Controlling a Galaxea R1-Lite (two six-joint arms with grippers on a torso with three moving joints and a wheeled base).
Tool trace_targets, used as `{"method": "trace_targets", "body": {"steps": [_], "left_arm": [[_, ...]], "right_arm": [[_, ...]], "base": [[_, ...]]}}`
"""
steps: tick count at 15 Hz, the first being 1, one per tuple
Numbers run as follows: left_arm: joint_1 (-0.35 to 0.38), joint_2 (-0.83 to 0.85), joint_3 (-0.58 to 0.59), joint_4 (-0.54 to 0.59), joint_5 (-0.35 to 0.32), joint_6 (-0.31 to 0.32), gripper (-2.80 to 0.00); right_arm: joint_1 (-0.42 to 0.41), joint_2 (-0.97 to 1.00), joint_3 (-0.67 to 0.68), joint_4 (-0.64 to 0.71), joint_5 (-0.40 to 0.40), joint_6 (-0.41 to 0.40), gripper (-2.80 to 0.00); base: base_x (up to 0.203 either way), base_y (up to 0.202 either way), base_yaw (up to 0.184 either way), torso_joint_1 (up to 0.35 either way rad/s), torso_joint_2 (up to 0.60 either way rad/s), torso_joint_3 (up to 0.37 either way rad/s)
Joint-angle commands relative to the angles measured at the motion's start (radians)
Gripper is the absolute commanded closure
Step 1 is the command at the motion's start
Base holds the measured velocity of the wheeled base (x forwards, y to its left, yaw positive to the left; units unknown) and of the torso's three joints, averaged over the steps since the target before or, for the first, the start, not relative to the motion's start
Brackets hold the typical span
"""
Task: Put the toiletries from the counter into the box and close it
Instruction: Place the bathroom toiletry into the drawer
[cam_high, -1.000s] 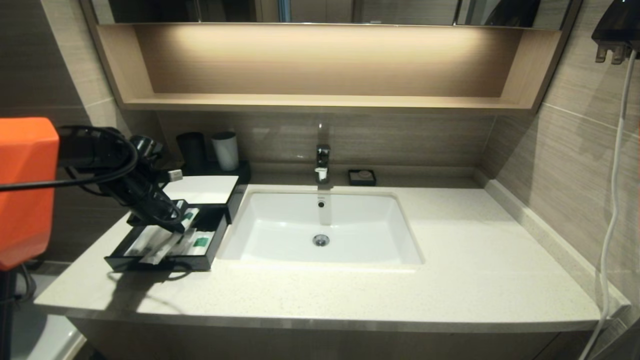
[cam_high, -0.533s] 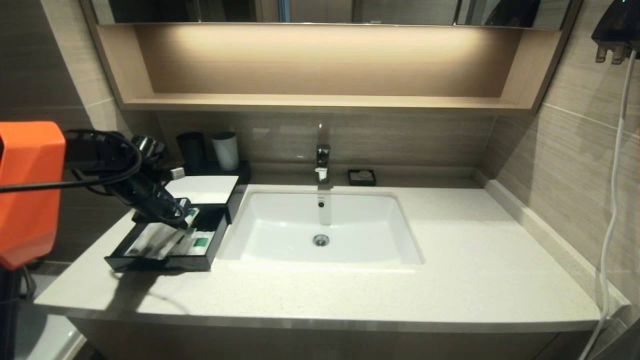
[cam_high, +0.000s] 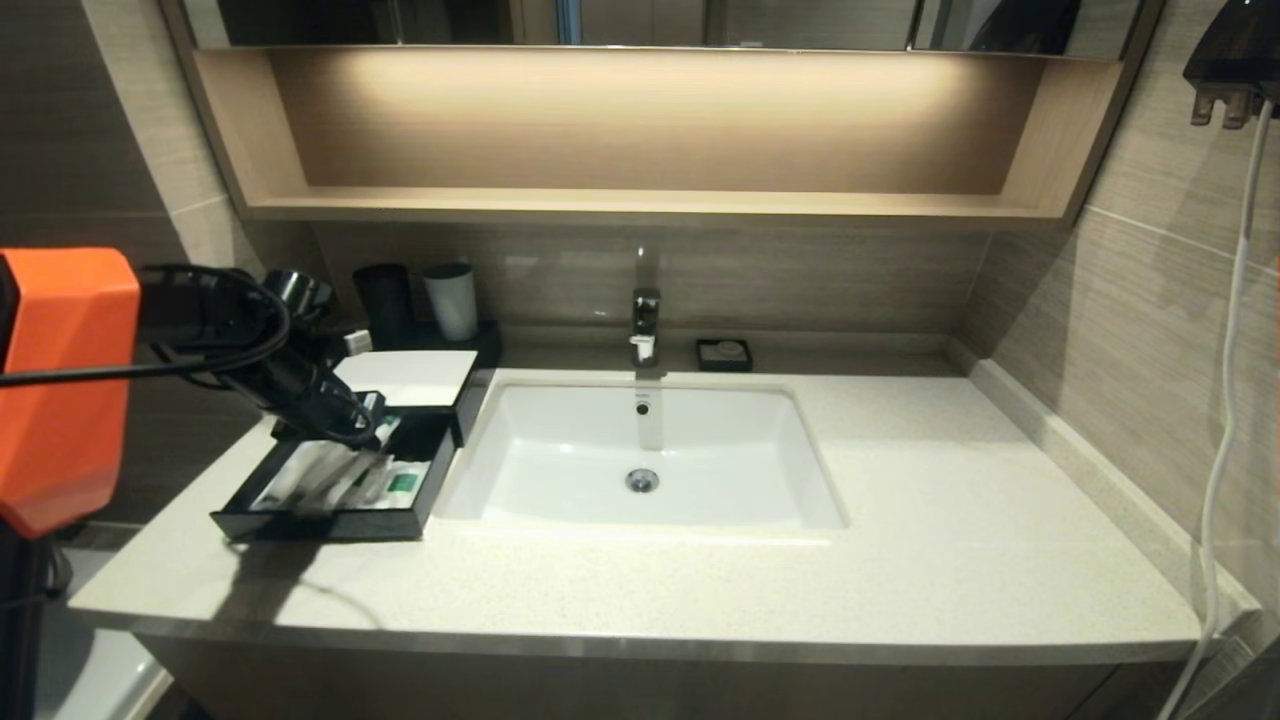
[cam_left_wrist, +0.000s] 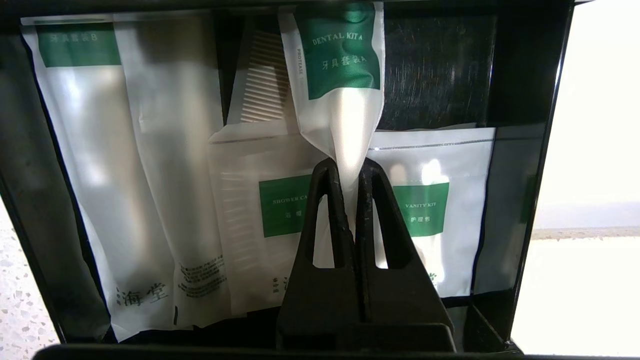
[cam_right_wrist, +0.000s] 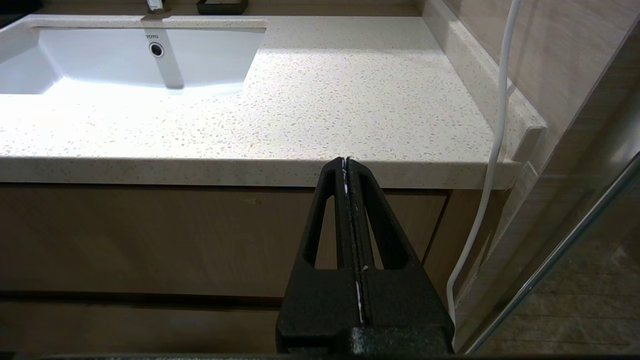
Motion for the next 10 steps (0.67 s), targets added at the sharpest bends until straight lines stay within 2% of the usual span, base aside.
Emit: {"method": "trace_targets", "body": {"steps": [1,10], "left_arm": [[0.000,0.003,0.000,0.003,-0.001,0.000,0.00],[-0.001,0.022,0.000,-0.015,-0.002,-0.019,0.00]], "right_arm": [[0.000,0.000,0.000,0.000,0.000,0.000,0.00],[0.000,0.000,0.000,0.000,0.000,0.000,0.00]], "base": [[0.000,0.000,0.000,0.000,0.00,0.000],[0.000,0.000,0.000,0.000,0.00,0.000]]}}
